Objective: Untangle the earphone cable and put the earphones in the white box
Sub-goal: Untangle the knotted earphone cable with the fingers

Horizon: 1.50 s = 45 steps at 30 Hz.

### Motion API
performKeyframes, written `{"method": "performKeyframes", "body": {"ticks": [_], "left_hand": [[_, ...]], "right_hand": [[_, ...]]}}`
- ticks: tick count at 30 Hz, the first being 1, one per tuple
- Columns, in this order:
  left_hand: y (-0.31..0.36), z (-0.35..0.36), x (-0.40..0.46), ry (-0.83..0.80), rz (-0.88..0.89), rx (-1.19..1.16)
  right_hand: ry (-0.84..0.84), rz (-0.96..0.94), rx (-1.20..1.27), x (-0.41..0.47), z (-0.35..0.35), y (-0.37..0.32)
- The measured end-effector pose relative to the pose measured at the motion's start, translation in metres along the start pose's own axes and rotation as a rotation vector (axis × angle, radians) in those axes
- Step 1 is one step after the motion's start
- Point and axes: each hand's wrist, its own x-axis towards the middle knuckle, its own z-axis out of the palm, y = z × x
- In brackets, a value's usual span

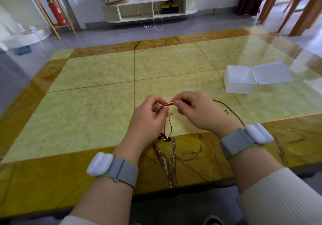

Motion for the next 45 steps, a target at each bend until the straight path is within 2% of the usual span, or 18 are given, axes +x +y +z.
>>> {"method": "performKeyframes", "body": {"ticks": [5, 9, 20, 32, 35, 38, 41, 43, 45], "left_hand": [[-0.003, 0.001, 0.004, 0.01, -0.051, -0.021], [-0.006, 0.0, 0.004, 0.018, -0.069, 0.017], [-0.015, -0.009, 0.009, 0.193, -0.116, 0.325], [-0.022, -0.017, 0.009, 0.18, -0.328, 0.466], [-0.022, -0.017, 0.01, 0.197, -0.322, 0.4], [-0.018, -0.015, 0.01, 0.163, -0.305, 0.294], [-0.016, -0.014, 0.011, 0.017, -0.251, 0.454], [-0.009, -0.012, 0.008, 0.027, -0.127, 0.481], [0.0, -0.009, 0.006, 0.098, 0.037, 0.341]], "right_hand": [[0.147, 0.116, 0.132, 0.0, -0.01, 0.01], [0.19, 0.175, 0.182, 0.001, -0.012, 0.012], [0.389, 0.291, 0.334, 0.003, -0.021, 0.008], [0.543, 0.385, 0.479, 0.004, -0.029, 0.01], [0.578, 0.407, 0.481, 0.005, -0.029, 0.009], [0.535, 0.387, 0.436, 0.004, -0.027, 0.007], [0.448, 0.346, 0.372, 0.003, -0.023, 0.004], [0.394, 0.314, 0.321, 0.003, -0.019, 0.003], [0.335, 0.268, 0.305, 0.003, -0.016, 0.0]]}}
